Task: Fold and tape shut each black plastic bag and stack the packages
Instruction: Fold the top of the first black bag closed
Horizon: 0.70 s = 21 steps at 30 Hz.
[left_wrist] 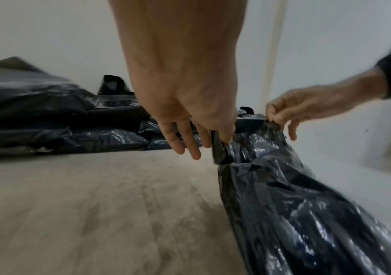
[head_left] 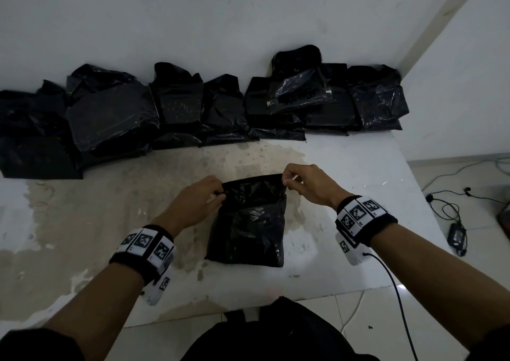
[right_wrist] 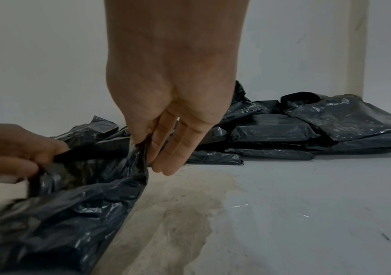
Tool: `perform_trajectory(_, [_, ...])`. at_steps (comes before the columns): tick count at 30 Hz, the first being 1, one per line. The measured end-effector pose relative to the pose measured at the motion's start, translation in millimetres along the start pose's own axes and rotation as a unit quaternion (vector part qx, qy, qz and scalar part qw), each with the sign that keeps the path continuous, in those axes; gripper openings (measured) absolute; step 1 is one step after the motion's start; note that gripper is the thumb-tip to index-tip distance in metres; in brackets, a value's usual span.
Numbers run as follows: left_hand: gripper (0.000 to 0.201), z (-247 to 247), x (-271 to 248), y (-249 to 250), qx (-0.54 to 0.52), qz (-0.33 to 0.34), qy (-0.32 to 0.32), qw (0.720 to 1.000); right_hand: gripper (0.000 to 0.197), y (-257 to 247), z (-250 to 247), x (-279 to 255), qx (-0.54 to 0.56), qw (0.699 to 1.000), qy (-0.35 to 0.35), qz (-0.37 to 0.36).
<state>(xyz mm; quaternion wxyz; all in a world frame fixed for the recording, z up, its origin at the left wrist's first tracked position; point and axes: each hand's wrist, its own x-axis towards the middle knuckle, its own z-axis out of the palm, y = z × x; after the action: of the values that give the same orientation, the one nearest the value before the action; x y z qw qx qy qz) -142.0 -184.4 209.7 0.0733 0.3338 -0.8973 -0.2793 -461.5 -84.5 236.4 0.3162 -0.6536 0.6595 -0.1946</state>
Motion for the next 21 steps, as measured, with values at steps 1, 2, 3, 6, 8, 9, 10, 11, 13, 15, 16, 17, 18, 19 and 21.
perform_trajectory(1, [0.028,-1,-3,0,-0.047,-0.011,0.027,0.998,0.008,2,-1,-1,0.005,1.000,0.001,0.013])
perform_trajectory(2, [0.024,-2,-6,3,-0.086,-0.022,0.042,0.995,0.009,5,0,-1,0.012,1.000,-0.001,0.022])
perform_trajectory(3, [0.020,-3,-9,9,-0.116,-0.029,0.048,0.992,0.009,6,2,-2,0.021,0.999,-0.005,0.027])
perform_trajectory(6, [0.014,4,-15,22,-0.181,-0.060,0.065,0.980,0.012,7,9,2,0.049,0.998,-0.008,0.048])
perform_trajectory(8, [0.014,11,-16,22,-0.252,-0.087,0.089,0.960,0.010,3,12,4,0.107,0.991,0.004,0.077])
perform_trajectory(9, [0.013,15,-15,22,-0.281,-0.101,0.100,0.949,0.007,-1,13,5,0.162,0.982,0.013,0.092])
perform_trajectory(10, [0.013,18,-15,22,-0.297,-0.113,0.111,0.942,0.008,-6,14,4,0.228,0.968,0.021,0.104])
perform_trajectory(11, [0.013,21,-15,23,-0.308,-0.122,0.119,0.936,0.018,-11,15,2,0.288,0.950,0.022,0.118])
perform_trajectory(13, [0.013,25,-14,26,-0.325,-0.134,0.136,0.926,0.047,-19,23,-1,0.356,0.921,-0.007,0.158])
perform_trajectory(15, [0.015,28,-13,30,-0.333,-0.138,0.153,0.920,0.063,-23,36,-2,0.357,0.915,-0.058,0.180])
perform_trajectory(16, [0.015,28,-12,32,-0.345,-0.147,0.159,0.913,0.063,-23,42,-2,0.341,0.919,-0.083,0.182])
perform_trajectory(17, [0.016,29,-12,33,-0.358,-0.156,0.164,0.906,0.058,-24,46,-2,0.327,0.922,-0.105,0.180])
perform_trajectory(18, [0.017,29,-13,33,-0.371,-0.167,0.168,0.898,0.052,-26,49,-3,0.326,0.920,-0.123,0.179])
perform_trajectory(19, [0.018,29,-13,33,-0.380,-0.177,0.171,0.892,0.047,-27,51,-4,0.341,0.913,-0.134,0.180])
perform_trajectory(21, [0.018,29,-14,31,-0.394,-0.207,0.180,0.877,0.045,-29,55,-10,0.389,0.892,-0.149,0.176])
